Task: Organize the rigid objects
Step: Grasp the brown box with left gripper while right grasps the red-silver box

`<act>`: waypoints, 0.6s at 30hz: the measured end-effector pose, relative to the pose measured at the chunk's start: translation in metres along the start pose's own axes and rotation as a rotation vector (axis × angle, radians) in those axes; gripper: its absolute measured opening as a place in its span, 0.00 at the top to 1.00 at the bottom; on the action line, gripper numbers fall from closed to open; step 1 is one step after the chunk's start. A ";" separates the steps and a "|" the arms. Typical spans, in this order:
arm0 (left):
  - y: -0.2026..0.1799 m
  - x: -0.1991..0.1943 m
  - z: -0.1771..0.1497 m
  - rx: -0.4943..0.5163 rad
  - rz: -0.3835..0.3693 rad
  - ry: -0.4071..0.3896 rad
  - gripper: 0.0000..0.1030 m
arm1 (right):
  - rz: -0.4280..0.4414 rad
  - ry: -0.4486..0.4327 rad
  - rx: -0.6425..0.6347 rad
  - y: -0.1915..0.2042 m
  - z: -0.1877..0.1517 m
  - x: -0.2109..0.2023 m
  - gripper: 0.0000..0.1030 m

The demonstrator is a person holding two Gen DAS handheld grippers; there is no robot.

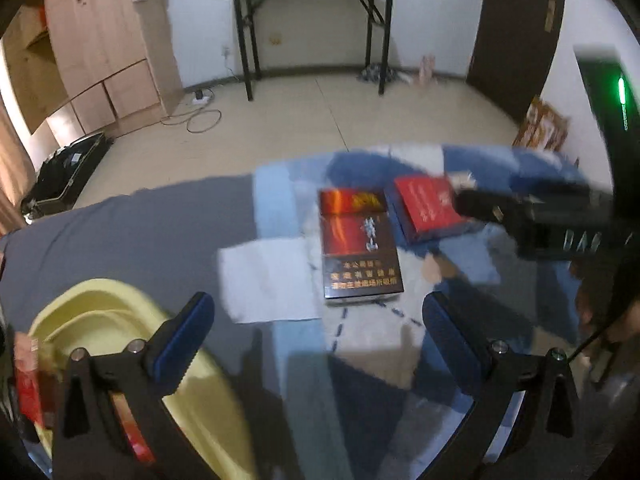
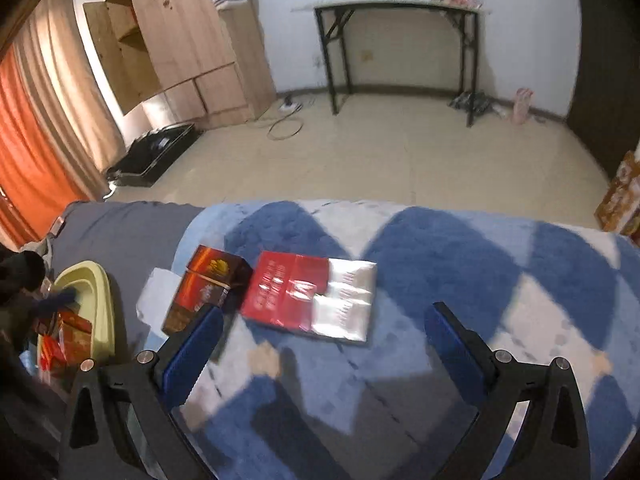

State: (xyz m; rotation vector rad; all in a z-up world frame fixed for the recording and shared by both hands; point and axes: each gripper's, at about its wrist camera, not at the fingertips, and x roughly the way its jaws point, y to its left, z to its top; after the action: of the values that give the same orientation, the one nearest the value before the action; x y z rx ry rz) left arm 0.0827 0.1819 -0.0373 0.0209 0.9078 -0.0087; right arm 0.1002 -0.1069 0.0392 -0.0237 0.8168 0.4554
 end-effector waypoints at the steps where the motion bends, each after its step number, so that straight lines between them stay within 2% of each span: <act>1: 0.000 0.008 -0.001 -0.002 0.009 0.004 0.00 | 0.007 0.007 -0.003 0.008 0.005 0.007 0.00; 4: -0.001 0.033 0.001 -0.013 0.007 0.024 0.00 | -0.016 0.047 0.007 0.005 0.018 0.040 0.00; 7: -0.007 0.045 0.008 -0.004 -0.006 -0.011 0.00 | -0.079 0.092 -0.004 0.003 0.027 0.061 0.00; 9: -0.011 0.054 0.014 -0.012 -0.006 0.009 0.00 | -0.062 0.133 0.002 0.003 0.029 0.077 0.00; 10: -0.013 0.058 0.015 -0.018 0.000 0.024 0.07 | -0.049 0.136 -0.001 0.004 0.030 0.077 0.00; 11: -0.015 0.062 0.015 -0.022 -0.002 0.033 0.22 | -0.056 0.124 -0.019 0.006 0.030 0.078 0.02; 12: -0.017 0.066 0.015 -0.023 0.006 0.044 0.26 | -0.055 0.123 -0.028 0.007 0.030 0.079 0.06; 13: -0.018 0.063 0.015 -0.038 0.013 0.027 0.37 | -0.037 0.124 -0.032 0.009 0.028 0.080 0.19; 14: -0.018 0.059 0.015 -0.053 0.016 0.016 0.45 | -0.021 0.126 -0.039 0.011 0.027 0.077 0.26; 17: -0.013 0.048 0.011 -0.100 0.015 0.018 0.45 | -0.019 0.117 -0.073 0.014 0.029 0.068 0.39; 18: -0.010 0.042 0.009 -0.109 0.006 0.019 0.45 | -0.010 0.113 -0.082 0.012 0.029 0.064 0.41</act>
State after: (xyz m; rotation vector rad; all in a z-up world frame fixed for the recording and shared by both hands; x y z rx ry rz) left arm 0.1157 0.1720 -0.0650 -0.0777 0.9265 0.0467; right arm 0.1535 -0.0659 0.0157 -0.1304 0.9076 0.4815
